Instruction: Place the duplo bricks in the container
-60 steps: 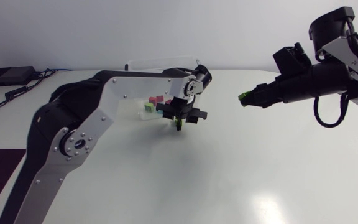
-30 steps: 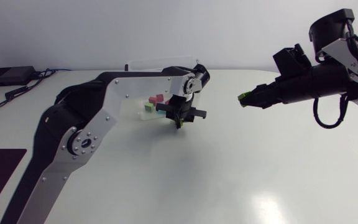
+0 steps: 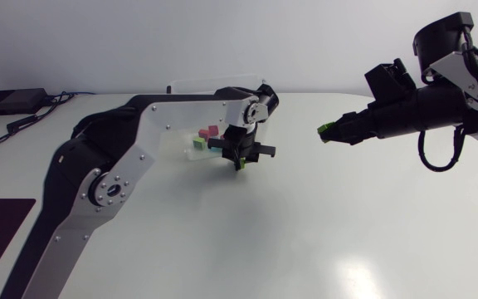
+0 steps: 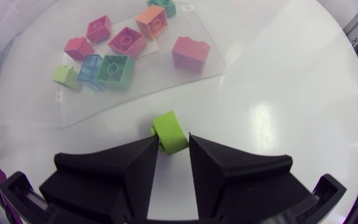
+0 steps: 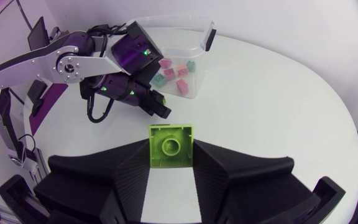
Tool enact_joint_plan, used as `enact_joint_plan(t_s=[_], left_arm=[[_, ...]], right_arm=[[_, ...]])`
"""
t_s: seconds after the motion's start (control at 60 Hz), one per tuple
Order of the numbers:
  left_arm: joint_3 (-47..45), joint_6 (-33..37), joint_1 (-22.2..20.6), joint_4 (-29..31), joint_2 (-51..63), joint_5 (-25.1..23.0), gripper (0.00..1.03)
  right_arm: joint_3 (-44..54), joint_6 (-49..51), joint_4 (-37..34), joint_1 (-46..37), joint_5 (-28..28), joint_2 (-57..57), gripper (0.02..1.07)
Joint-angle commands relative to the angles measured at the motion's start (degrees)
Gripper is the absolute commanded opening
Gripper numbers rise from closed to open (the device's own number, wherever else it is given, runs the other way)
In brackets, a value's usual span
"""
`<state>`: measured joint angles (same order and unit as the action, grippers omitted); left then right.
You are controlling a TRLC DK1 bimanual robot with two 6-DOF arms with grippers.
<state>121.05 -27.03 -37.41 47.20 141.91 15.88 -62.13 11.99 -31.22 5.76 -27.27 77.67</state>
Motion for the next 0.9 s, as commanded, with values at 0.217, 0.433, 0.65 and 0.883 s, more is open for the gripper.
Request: enact_joint_plan(t_s=[0.217,0.433,0.65,0.883], left_arm=[[-10.9,0.5,-1.4,-1.8,-8.5,-0.9,0.22],[-14.1,2.9,-1.6,-4.0,-16.3,-0.8,0.22],[-13.7,4.6,-1.2,-3.9,-21.1,-0.5,0.22],[-10.3,5.4,1.5,-1.4,-25.4,-0.1,0.22]], right_arm=[[0.3,-1.2,0.3,-0.5,-0.6,-0.6,0.32],[-0.3,-2.1,0.5,0.2,-0.6,-0.6,0.32],[-4.1,-4.5,0.9,2.4,0.1,2.0,0.32],[-11.2,-7.6,1.1,5.1,1.5,7.1,0.32]])
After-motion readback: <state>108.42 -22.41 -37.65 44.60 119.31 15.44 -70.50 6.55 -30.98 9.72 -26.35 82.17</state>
